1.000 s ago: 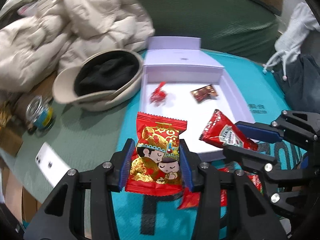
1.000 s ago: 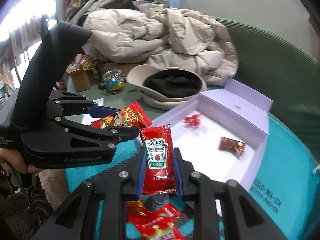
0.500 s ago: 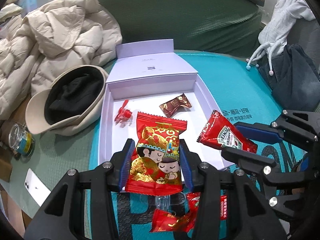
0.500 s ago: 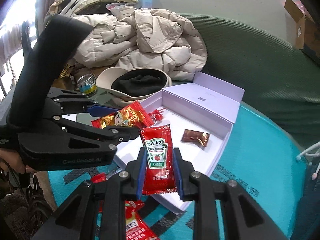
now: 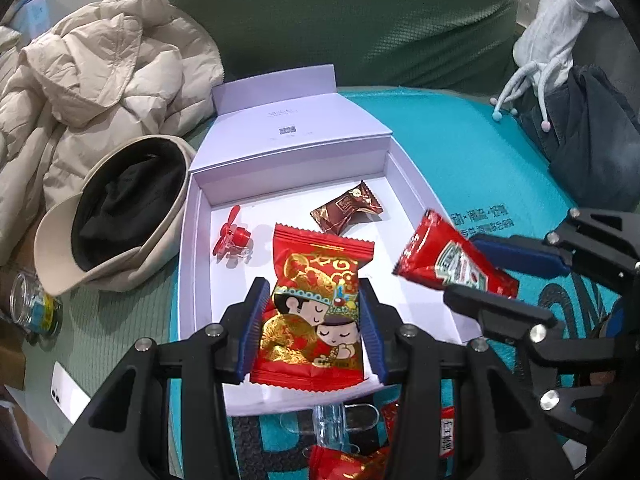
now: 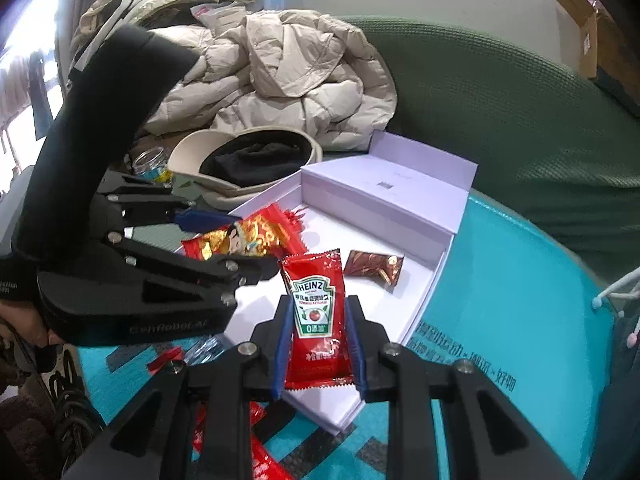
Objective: Organize objects
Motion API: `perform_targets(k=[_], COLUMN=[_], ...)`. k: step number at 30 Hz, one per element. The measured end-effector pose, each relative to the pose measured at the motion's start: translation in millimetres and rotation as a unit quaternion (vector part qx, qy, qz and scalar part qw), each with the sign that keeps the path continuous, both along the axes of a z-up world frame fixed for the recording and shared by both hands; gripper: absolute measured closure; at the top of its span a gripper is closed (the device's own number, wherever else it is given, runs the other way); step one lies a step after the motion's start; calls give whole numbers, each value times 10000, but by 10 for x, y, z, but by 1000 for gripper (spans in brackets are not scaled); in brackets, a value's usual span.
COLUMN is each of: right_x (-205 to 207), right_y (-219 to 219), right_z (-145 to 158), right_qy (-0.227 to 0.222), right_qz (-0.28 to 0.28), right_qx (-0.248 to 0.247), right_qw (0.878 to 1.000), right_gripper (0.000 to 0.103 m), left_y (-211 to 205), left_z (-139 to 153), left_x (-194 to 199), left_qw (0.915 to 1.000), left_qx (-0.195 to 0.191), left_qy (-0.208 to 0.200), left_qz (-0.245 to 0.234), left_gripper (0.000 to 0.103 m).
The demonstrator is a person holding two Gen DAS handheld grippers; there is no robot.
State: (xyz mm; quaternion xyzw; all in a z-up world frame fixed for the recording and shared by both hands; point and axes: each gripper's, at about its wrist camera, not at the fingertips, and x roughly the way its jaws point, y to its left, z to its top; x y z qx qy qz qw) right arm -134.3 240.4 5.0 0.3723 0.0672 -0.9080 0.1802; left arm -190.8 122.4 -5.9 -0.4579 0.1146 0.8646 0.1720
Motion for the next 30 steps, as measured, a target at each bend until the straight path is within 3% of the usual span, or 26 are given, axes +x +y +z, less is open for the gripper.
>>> perform_targets(k=[7, 30], right_x=[-120, -655], right_y=[29, -81], right_z=[-68, -532], right_qy=[-26, -537], right_qz=[-203, -241], right_qx=[-288, -288], right_qw=[9994, 9979], right_gripper=[78, 77], left_y=[-41, -224], left_z=[-141, -567], left_x=[-151, -509], left_qw=[9996, 9981], left_qx=[136, 112], left_qy=[-252, -583], left_qz=[-71, 147], left_gripper=[61, 61])
